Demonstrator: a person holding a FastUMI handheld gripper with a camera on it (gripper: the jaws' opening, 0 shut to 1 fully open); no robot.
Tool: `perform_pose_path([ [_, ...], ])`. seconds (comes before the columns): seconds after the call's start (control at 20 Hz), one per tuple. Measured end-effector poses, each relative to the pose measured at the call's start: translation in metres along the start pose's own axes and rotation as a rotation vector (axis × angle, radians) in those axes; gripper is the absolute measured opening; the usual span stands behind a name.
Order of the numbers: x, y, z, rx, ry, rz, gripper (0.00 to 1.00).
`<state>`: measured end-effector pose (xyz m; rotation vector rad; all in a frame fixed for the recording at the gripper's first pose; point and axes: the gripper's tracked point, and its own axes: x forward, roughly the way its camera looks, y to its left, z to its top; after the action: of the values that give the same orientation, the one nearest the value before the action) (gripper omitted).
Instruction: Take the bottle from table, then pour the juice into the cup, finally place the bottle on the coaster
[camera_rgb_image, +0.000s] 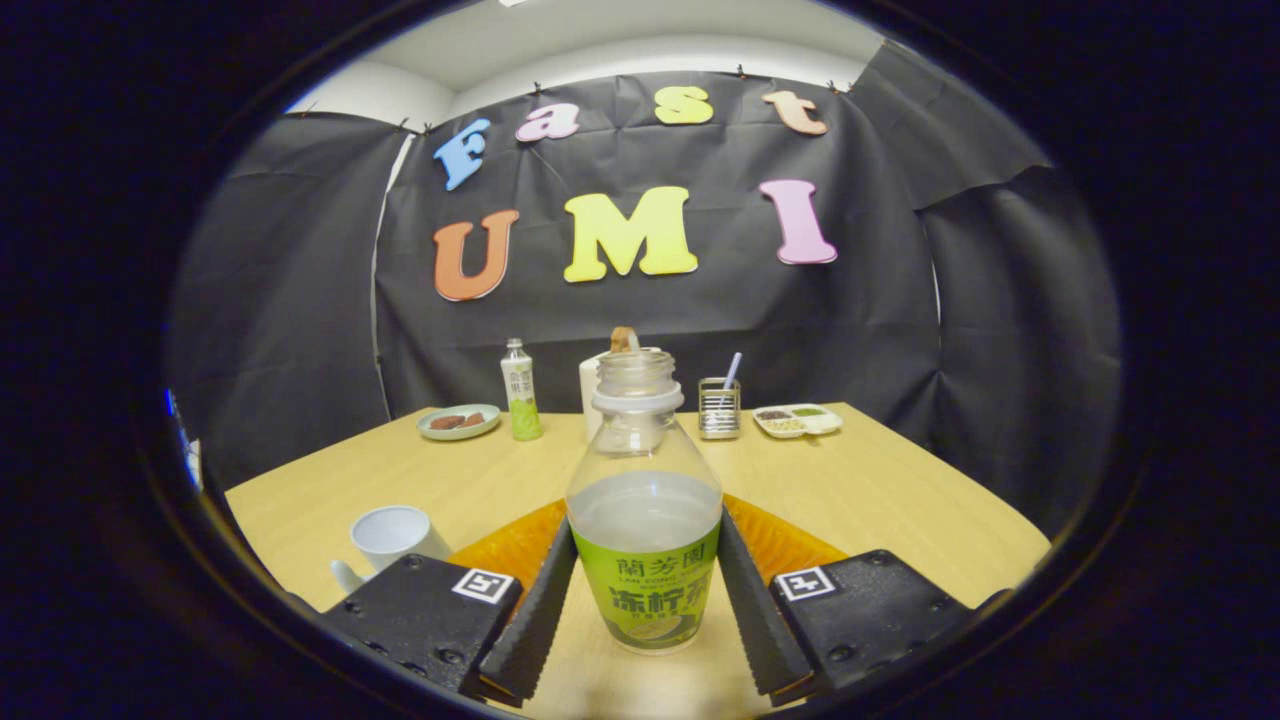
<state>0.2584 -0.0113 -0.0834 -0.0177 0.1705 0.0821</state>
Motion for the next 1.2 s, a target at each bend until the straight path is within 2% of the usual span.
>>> perform_pose_path([
  [0.3,-0.018,-0.026,0.041,-0.208,-0.048,-0.088,0.81],
  [0.55,-0.031,-0.016,0.058,-0.422,-0.025,-0.132,0.81],
  [0.75,-0.032,-0.003,0.06,-0.601,-0.027,-0.181,0.81],
  [1.05,-0.021,0.011,0.063,-0.878,-0.057,-0.343,0.81],
  [1.2,-0.016,0.023,0.058,-0.955,-0.043,-0.359,0.81],
])
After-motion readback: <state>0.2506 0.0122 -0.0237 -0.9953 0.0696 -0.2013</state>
